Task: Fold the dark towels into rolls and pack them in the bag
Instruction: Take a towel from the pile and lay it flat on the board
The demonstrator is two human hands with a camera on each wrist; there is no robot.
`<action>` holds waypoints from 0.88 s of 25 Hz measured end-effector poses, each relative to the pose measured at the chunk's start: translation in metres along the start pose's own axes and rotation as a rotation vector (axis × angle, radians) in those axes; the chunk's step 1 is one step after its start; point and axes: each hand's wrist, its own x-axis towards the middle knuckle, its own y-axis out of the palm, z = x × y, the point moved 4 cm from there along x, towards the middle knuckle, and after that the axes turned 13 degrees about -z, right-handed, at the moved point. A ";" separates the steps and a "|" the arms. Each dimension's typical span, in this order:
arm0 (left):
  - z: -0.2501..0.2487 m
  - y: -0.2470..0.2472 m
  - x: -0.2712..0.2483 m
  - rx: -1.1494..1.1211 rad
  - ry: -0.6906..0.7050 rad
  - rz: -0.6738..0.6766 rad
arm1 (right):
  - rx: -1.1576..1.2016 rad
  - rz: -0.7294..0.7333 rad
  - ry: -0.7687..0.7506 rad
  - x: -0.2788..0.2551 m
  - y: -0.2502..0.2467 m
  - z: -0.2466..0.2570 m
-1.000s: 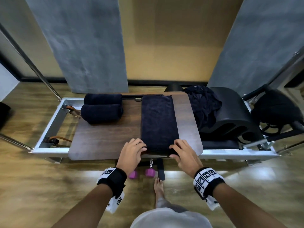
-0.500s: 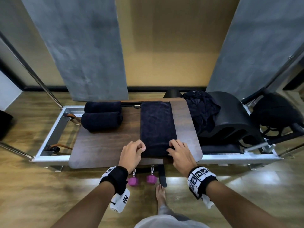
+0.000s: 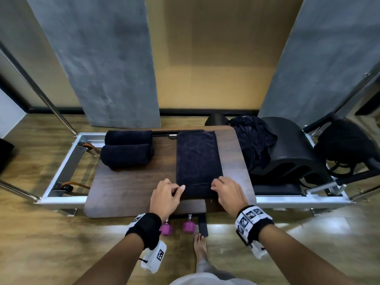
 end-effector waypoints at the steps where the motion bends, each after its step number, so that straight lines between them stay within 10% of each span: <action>1: -0.001 0.004 0.004 0.041 -0.011 0.028 | -0.084 -0.033 -0.074 -0.005 0.001 0.006; 8: -0.008 0.009 0.021 0.096 -0.087 0.056 | -0.355 0.105 -0.220 -0.009 0.007 0.015; 16: -0.032 0.003 0.009 0.113 0.412 -0.134 | -0.352 0.298 -0.141 0.030 0.008 0.017; 22: -0.026 0.010 0.024 0.154 0.341 -0.056 | -0.056 0.272 0.011 0.045 0.004 0.005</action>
